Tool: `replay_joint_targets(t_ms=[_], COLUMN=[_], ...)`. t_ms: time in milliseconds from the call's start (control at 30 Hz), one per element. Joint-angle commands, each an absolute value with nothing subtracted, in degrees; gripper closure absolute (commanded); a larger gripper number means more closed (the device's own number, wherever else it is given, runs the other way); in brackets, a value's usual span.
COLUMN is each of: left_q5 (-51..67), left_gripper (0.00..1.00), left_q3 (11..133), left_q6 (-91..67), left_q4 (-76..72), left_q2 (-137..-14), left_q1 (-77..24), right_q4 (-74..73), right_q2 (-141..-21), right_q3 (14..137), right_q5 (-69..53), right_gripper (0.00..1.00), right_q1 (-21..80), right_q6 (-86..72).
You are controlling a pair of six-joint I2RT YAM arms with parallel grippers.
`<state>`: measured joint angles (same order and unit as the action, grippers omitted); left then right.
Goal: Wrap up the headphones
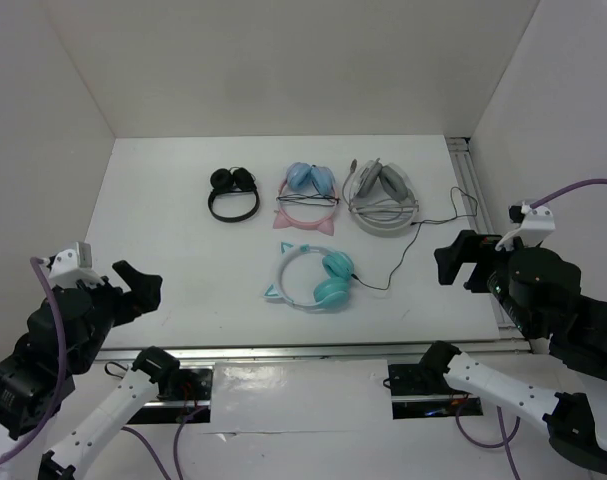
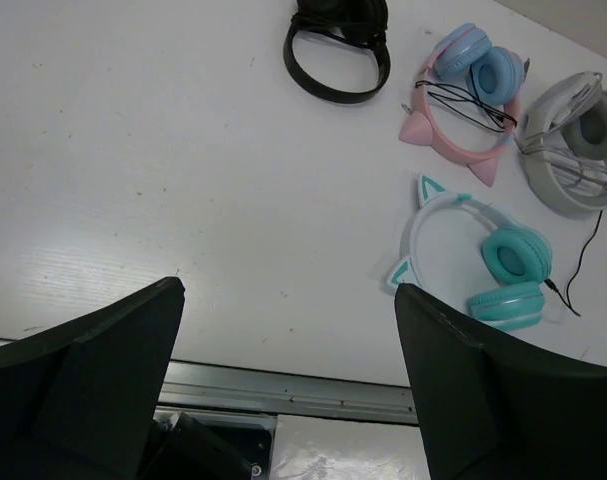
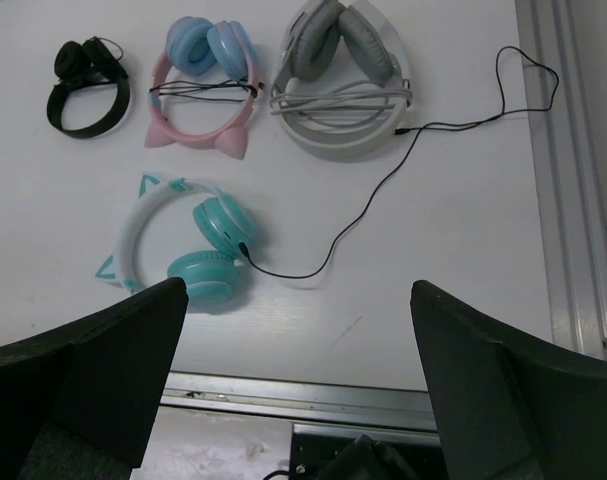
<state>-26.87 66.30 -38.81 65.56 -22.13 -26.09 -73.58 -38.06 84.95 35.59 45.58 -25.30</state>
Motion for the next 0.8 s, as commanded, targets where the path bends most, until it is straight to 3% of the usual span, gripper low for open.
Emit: replay_joint_targets(t_ms=[0,200,467,667,767], left_q5=[-24.62,-15.50,0.17,-0.09,-5.61], left_gripper=[0.00,0.00,0.00,0.00,0.00], left_q3=[65.92,61.54,51.44,42.11,41.48], left_q6=[-35.95,-31.91,-36.64,-40.87,-40.17], left_q4=[62.32,56.35,36.26,19.80,13.64], left_q2=[-21.01,-19.78,-39.63,-51.83,-60.69], left_q1=[-26.10,-25.49,-24.26,-29.77,-35.13], right_q4=[-72.42,-67.78,-54.17,-43.96,-43.24], right_q2=[-38.14,-34.90,-35.24,-34.01,-35.59], right_q3=[84.99,82.46,72.26,61.09,59.85], right_q5=[37.70,32.97,27.87,20.13,17.58], right_gripper=[0.00,0.00,0.00,0.00,0.00], right_q1=[45.18,45.18,44.65,44.65,44.65], right_q6=[-25.75,-23.56,-23.55,-22.94,-22.32])
